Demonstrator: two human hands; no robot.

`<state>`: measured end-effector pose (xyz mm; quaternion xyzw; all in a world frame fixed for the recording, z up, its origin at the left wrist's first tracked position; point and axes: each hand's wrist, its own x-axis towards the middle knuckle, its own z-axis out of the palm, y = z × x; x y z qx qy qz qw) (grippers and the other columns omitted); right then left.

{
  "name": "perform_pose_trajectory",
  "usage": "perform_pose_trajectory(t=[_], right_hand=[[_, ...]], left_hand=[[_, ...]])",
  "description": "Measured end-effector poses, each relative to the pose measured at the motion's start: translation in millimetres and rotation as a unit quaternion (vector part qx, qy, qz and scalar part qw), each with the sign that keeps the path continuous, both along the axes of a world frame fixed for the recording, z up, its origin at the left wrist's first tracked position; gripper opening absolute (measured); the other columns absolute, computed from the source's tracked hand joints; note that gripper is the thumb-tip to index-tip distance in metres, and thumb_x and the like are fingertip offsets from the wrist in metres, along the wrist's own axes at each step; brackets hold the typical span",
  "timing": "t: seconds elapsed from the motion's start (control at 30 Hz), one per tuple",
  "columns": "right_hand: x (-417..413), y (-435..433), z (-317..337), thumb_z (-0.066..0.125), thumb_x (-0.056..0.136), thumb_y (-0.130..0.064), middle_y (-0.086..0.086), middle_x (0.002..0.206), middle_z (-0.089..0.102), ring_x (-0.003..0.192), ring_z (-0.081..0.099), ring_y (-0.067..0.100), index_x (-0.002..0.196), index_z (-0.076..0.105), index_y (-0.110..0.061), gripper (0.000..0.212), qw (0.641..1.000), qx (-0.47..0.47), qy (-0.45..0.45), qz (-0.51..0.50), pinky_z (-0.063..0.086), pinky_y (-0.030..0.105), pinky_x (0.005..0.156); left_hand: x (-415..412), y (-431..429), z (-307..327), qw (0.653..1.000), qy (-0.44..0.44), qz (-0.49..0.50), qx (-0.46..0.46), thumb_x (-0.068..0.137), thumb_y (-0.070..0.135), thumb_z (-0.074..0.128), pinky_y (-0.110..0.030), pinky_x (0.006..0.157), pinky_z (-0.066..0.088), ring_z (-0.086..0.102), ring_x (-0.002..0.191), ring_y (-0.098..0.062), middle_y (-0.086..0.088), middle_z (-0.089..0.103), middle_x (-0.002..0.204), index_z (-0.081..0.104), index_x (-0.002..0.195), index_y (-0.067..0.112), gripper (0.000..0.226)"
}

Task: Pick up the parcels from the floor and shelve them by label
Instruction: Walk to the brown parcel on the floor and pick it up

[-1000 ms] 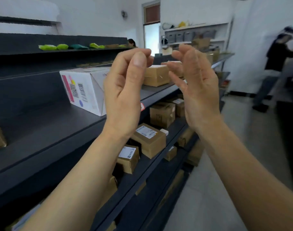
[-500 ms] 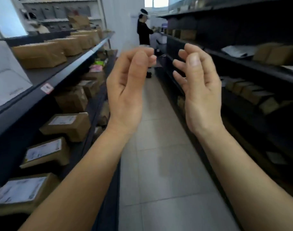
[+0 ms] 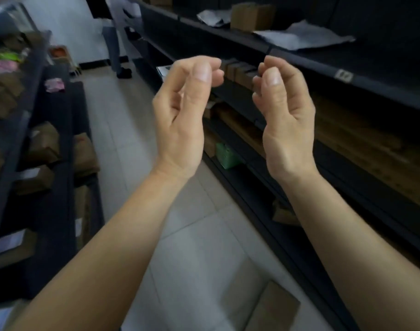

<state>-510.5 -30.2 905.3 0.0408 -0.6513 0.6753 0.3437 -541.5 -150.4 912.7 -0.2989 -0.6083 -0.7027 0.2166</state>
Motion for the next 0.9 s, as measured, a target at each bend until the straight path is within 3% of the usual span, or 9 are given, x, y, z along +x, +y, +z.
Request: perform_pose_trajectory(t=[0.33, 0.5, 0.63, 0.73, 0.9], right_hand=[[86, 114, -79, 0.051, 0.099, -0.027, 0.001, 0.123, 0.060, 0.115, 0.059, 0.011, 0.129, 0.054, -0.010, 0.034, 0.987, 0.017, -0.118, -0.112, 0.049, 0.031, 0.102], [127, 139, -126, 0.052, 0.099, -0.026, -0.005, 0.115, 0.058, 0.108, 0.057, 0.004, 0.129, 0.054, -0.008, 0.035, 0.969, -0.009, -0.168, -0.179, 0.048, 0.018, 0.095], [158, 143, -187, 0.053, 0.099, -0.025, -0.001, 0.119, 0.058, 0.104, 0.056, 0.000, 0.130, 0.054, -0.007, 0.035, 0.950, -0.038, -0.215, -0.222, 0.046, 0.012, 0.090], [181, 140, -240, 0.053, 0.099, -0.024, -0.003, 0.121, 0.057, 0.104, 0.055, -0.006, 0.130, 0.053, -0.009, 0.034, 0.932, -0.062, -0.263, -0.240, 0.043, 0.005, 0.086], [211, 145, -336, 0.054, 0.098, -0.027, 0.005, 0.129, 0.058, 0.116, 0.055, 0.010, 0.130, 0.053, -0.010, 0.036, 0.906, -0.097, -0.332, -0.244, 0.044, 0.004, 0.088]], left_hand=[[69, 114, -78, 0.990, -0.104, -0.083, -0.041, 0.094, 0.026, 0.042, -0.044, 0.097, 0.052, 0.063, 0.096, -0.029, -0.016, 0.062, 0.097, 0.060, 0.103, 0.006, 0.028], [85, 145, -131, 0.976, -0.129, -0.149, -0.089, 0.095, 0.026, 0.043, -0.049, 0.094, 0.052, 0.063, 0.094, -0.034, -0.014, 0.062, 0.093, 0.060, 0.103, 0.005, 0.028], [103, 154, -198, 0.962, -0.161, -0.192, -0.113, 0.095, 0.026, 0.044, -0.050, 0.091, 0.052, 0.062, 0.092, -0.029, -0.008, 0.062, 0.090, 0.060, 0.099, 0.013, 0.021], [118, 152, -252, 0.947, -0.208, -0.210, -0.127, 0.094, 0.030, 0.045, -0.045, 0.092, 0.051, 0.062, 0.092, -0.023, -0.004, 0.062, 0.090, 0.061, 0.096, 0.016, 0.022], [140, 150, -345, 0.927, -0.275, -0.202, -0.157, 0.090, 0.039, 0.048, -0.021, 0.088, 0.050, 0.061, 0.089, -0.011, 0.002, 0.062, 0.089, 0.061, 0.092, 0.022, 0.021]])
